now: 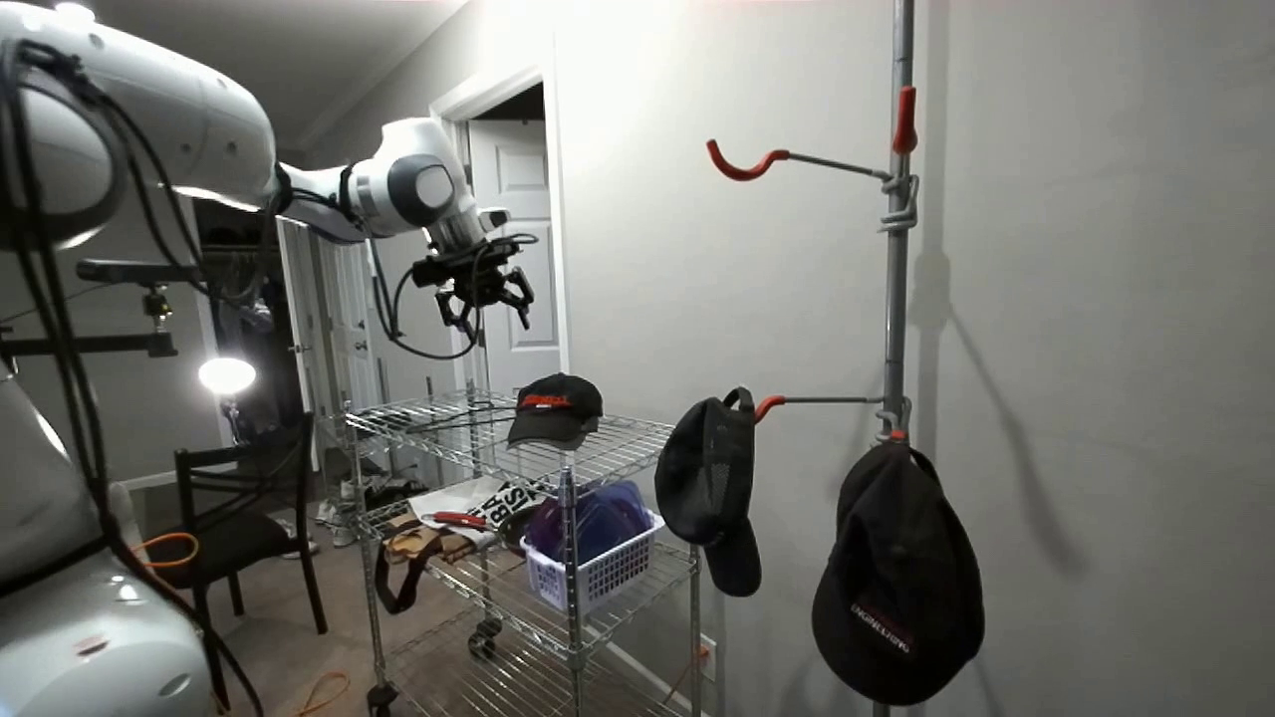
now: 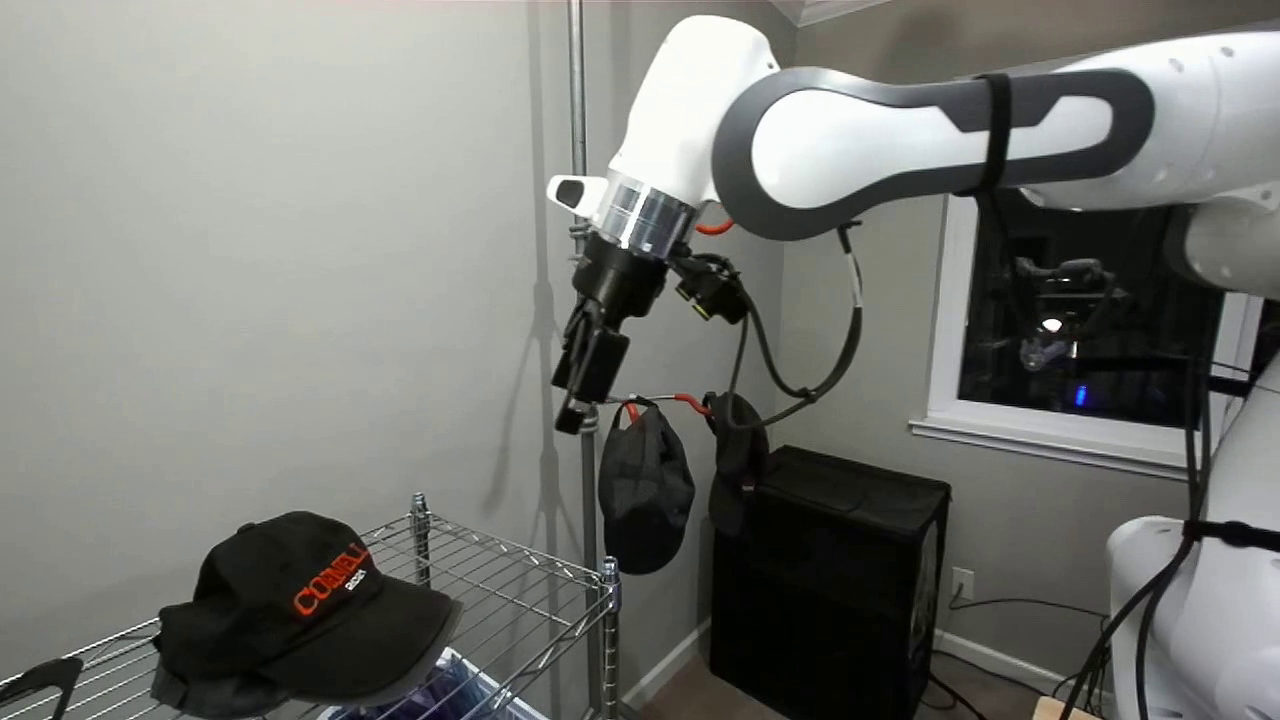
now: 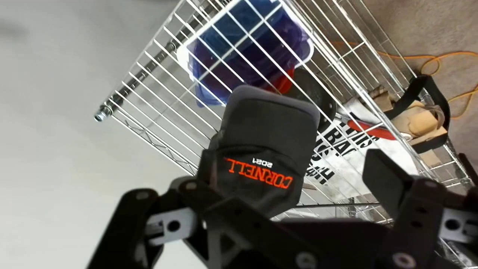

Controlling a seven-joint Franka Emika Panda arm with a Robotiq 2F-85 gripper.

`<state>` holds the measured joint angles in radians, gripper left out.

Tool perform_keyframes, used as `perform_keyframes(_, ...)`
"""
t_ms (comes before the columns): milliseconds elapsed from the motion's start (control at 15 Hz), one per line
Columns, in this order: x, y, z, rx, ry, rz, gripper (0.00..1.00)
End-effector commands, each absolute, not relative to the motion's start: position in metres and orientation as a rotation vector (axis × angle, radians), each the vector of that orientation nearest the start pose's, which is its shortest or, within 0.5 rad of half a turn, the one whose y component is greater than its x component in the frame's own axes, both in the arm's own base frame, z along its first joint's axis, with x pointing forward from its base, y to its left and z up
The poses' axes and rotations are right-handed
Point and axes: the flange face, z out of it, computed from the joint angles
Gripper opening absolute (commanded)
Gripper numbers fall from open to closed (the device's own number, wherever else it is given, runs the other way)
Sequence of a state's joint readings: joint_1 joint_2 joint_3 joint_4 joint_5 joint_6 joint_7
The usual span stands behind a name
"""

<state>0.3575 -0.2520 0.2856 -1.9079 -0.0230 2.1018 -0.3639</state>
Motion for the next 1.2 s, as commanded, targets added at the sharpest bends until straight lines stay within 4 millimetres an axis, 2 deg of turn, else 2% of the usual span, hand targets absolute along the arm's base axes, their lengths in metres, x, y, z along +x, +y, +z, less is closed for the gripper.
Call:
perform_keyframes(0, 0.450, 0.382, 0.651, -2.648, -1.554, -0.710, 1.00)
perform_keyframes(133, 0.462, 0.407, 0.656, -2.604, -1.588, -0.712, 1.00)
perform_keyframes(200, 0.446, 0.386, 0.649, -2.619, -1.579, -0.717, 1.00)
perform_keyframes(333, 0.455, 0.395, 0.644, -2.603, -1.583, -0.706, 1.00)
perform_keyframes(1067, 0.453, 0.392, 0.649, -2.607, -1.579, -0.719, 1.00)
perform_keyframes(1133, 0.462, 0.402, 0.641, -2.610, -1.607, -0.691, 1.00)
